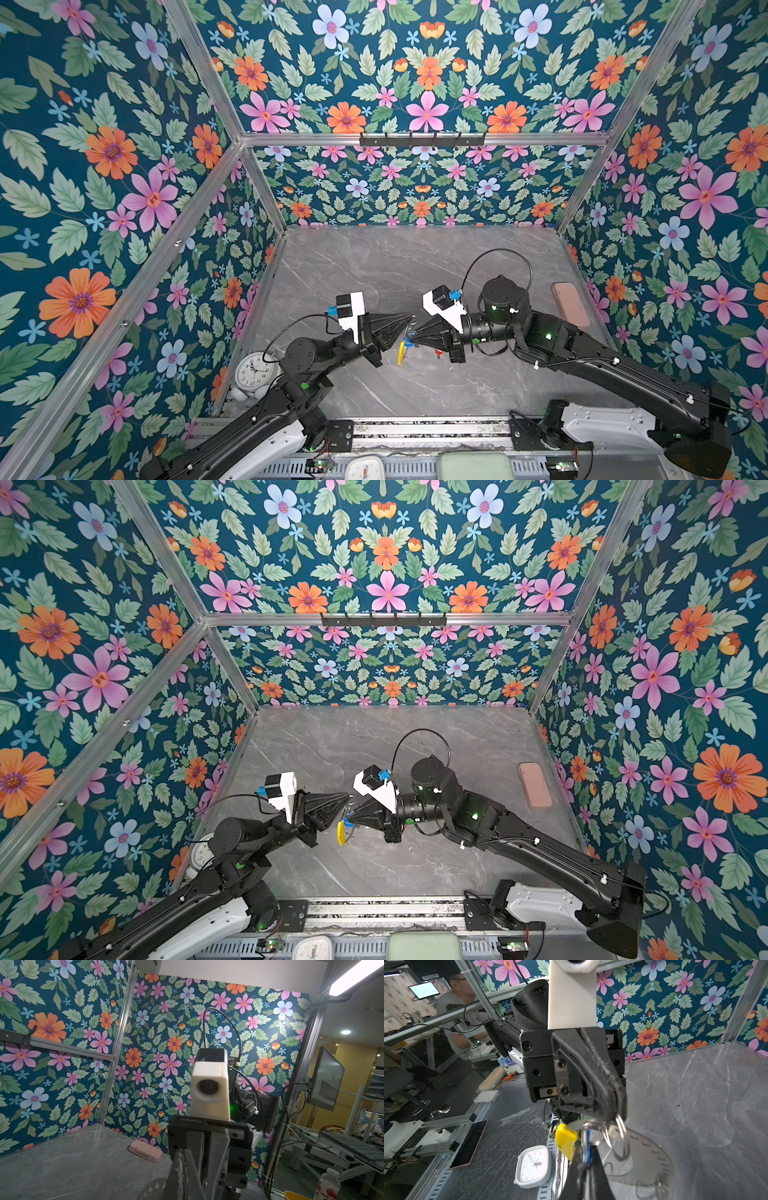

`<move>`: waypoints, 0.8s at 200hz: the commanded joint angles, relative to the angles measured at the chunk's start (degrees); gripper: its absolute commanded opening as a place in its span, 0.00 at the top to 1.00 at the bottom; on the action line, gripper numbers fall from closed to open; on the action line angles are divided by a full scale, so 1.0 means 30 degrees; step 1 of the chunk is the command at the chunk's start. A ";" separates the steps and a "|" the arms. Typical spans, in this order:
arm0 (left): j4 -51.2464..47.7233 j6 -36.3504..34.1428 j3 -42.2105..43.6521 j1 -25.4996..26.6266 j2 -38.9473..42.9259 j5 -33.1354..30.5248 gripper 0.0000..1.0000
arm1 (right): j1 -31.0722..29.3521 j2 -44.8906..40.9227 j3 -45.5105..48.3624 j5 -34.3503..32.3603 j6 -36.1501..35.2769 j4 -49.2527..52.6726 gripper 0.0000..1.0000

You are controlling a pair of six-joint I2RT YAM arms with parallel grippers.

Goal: Remove the keys from the keyring

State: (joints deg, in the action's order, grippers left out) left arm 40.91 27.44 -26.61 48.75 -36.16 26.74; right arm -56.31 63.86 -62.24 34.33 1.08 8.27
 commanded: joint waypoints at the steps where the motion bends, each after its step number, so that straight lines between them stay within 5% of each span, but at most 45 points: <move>1: 0.0466 0.0008 -0.0208 -0.0020 0.0046 -0.0032 1.00 | -0.0001 -0.0211 0.0170 -0.0440 0.0088 -0.0387 0.75; 21: 0.0398 0.0023 -0.0242 -0.0013 0.0155 -0.0016 1.00 | -0.0004 -0.0990 0.0793 -0.0685 0.0123 -0.0869 0.60; 46: 0.0339 0.0008 -0.0249 -0.0020 0.0204 0.0109 1.00 | 0.0368 -0.2261 0.1567 -0.1234 0.0629 -0.1889 0.54; 72: 0.0733 0.0167 -0.0219 -0.0020 0.0079 0.0307 1.00 | 0.2465 -0.2512 0.2530 0.1349 0.3738 -0.5913 0.49; 125: 0.0953 0.0199 -0.0095 -0.0020 0.0106 0.0036 1.00 | 0.2614 -0.0526 0.1981 0.2899 0.5524 -0.8514 0.48; 160: 0.0578 -0.0020 -0.0068 -0.0020 0.0335 -0.0408 1.00 | 0.2601 -0.0287 0.2083 0.3228 0.5852 -0.8705 0.59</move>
State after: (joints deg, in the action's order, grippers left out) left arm 40.71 28.08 -26.70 48.75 -35.62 26.63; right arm -48.49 62.76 -55.96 42.06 16.49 -13.82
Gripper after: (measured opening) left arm 0.050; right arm 0.447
